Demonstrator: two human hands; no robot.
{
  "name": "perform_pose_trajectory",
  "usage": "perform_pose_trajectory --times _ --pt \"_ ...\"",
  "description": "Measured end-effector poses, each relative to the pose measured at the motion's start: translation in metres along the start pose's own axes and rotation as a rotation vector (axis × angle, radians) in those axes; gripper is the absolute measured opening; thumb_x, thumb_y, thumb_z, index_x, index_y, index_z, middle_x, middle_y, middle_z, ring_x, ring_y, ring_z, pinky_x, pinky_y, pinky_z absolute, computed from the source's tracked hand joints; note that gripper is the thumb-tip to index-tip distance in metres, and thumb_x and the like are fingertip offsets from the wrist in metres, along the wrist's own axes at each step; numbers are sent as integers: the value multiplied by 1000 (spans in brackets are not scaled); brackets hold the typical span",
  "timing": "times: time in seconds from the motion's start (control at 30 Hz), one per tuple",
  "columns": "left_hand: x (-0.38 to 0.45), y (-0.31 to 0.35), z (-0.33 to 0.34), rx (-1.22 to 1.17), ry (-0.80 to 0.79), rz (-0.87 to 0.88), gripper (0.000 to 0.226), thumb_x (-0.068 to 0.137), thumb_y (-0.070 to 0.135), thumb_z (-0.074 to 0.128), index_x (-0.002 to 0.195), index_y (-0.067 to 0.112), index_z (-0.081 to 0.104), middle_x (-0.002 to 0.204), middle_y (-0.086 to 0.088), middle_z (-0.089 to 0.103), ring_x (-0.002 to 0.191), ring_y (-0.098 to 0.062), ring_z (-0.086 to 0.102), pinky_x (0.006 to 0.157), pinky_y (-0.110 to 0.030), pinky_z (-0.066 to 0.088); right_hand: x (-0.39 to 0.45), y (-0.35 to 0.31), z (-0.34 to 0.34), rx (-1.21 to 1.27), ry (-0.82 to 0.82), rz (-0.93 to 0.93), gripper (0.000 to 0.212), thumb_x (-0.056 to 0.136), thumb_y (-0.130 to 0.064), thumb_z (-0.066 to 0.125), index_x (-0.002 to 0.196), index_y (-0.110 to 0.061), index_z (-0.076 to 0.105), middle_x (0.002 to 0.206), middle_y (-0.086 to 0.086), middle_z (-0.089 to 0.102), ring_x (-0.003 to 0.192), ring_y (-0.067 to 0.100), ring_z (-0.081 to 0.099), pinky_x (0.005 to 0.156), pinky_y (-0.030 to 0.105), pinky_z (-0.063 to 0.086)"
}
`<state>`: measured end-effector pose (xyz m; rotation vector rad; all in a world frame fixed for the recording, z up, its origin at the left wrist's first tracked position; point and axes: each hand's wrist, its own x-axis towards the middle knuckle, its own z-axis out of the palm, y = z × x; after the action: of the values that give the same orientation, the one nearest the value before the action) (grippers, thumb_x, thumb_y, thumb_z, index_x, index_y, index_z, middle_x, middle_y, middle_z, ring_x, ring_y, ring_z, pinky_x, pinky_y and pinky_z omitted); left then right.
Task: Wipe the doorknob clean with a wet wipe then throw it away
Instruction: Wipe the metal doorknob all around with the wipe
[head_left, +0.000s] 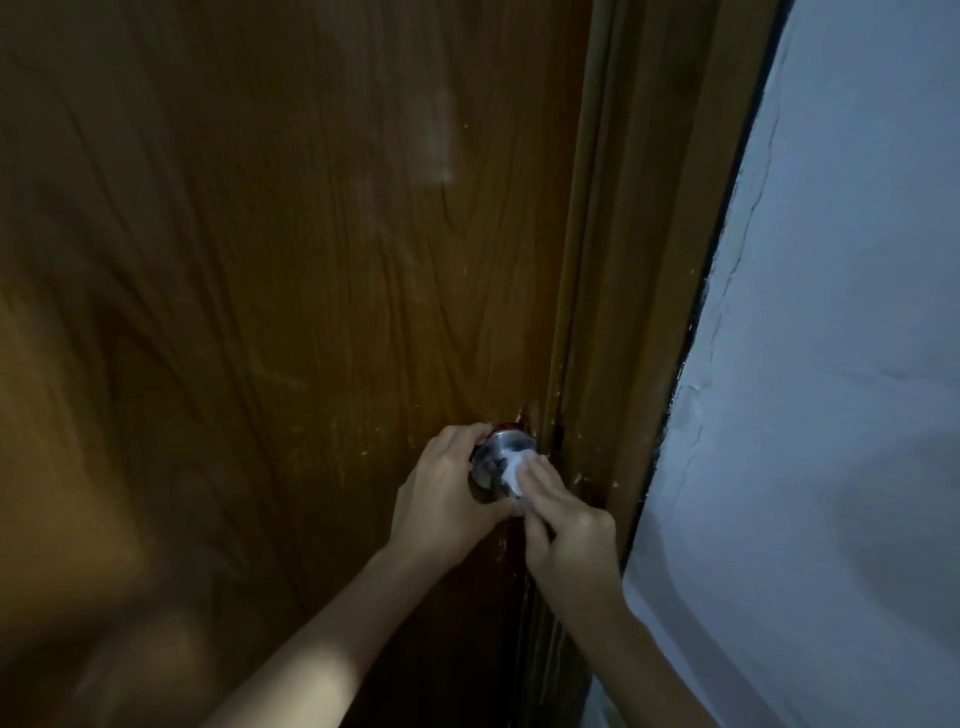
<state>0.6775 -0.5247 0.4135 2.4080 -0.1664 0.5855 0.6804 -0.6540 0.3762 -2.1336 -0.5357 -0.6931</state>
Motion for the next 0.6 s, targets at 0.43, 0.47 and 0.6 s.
perform_pose_trajectory --times 0.43,0.47,0.6 --pt "2 2 1 44 9 47 67 69 29 75 129 20 46 126 4 50 111 -9 45 91 -26 46 7 5 2 -34 11 15 45 83 0 54 127 -4 49 125 12 60 113 7 50 90 -9 25" --pt "3 2 0 43 7 43 67 69 29 76 128 20 47 125 4 50 110 -9 46 90 -27 46 7 5 0 -42 18 26 43 80 1 58 122 -2 54 119 14 64 107 9 56 88 -10 26" --pt "2 2 1 38 0 32 71 65 30 79 127 20 47 124 5 50 106 -8 46 87 -25 46 4 4 -3 -69 21 25 40 76 5 66 115 0 59 114 17 67 104 17 62 88 -10 24"
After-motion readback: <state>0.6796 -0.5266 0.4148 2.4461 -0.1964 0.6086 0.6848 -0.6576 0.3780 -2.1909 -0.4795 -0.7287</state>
